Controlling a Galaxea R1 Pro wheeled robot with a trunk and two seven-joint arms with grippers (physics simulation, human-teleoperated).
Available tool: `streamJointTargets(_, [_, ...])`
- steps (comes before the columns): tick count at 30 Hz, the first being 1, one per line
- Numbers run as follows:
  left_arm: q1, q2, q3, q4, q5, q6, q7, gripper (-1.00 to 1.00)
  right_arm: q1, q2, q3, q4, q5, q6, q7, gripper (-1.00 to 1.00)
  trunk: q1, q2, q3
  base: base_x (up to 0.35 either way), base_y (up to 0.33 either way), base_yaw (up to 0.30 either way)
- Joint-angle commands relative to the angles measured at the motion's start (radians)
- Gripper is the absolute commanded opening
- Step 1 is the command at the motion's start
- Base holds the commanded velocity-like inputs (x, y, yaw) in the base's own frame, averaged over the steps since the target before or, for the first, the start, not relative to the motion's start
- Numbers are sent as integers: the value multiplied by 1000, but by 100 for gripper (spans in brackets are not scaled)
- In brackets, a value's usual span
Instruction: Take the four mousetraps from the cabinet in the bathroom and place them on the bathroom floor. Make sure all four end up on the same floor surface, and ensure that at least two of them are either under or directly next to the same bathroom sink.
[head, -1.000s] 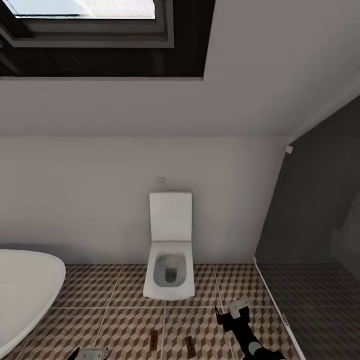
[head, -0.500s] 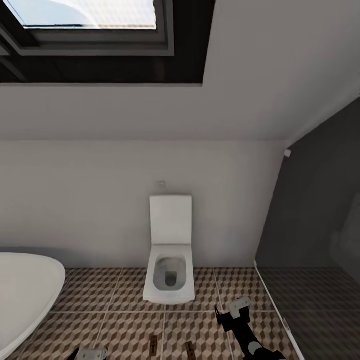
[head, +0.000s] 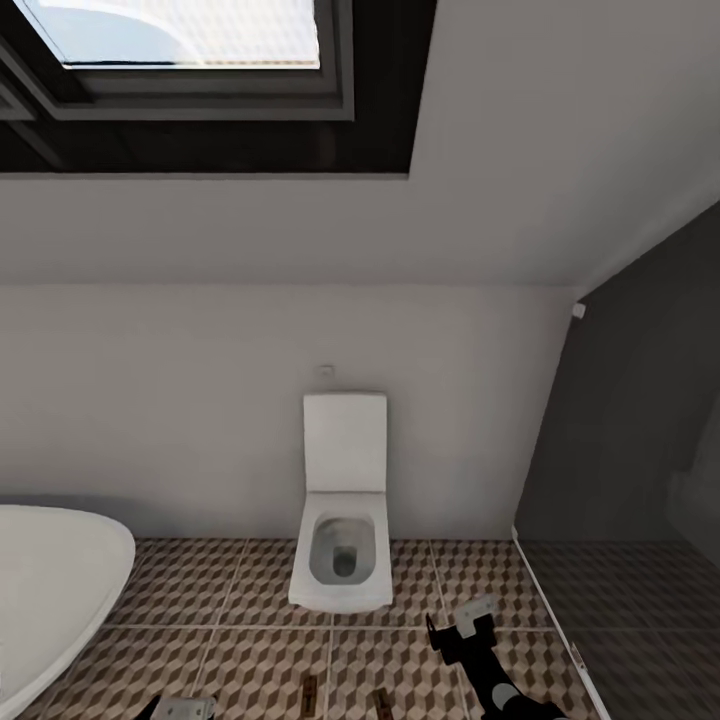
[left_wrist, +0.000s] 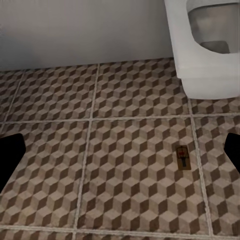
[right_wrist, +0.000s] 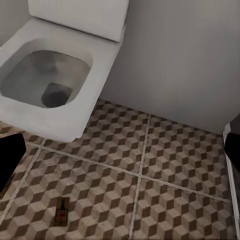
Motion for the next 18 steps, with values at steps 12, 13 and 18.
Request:
streamJointTargets(12, [30, -4, -7, 6, 2, 2, 9, 100, 98, 39, 2, 3, 10, 199, -4, 100, 0, -1, 0, 0, 0, 1])
streamJointTargets(13, [33, -4, -7, 6, 2, 2, 10, 100, 112, 39, 2, 3, 10, 201, -4, 100, 0, -1, 0, 0, 0, 0])
streamJointTargets(18, [41, -5, -7, 6, 2, 3, 11, 100, 200, 35, 2, 3, 10, 187, -4, 100, 0, -1, 0, 0, 0, 0])
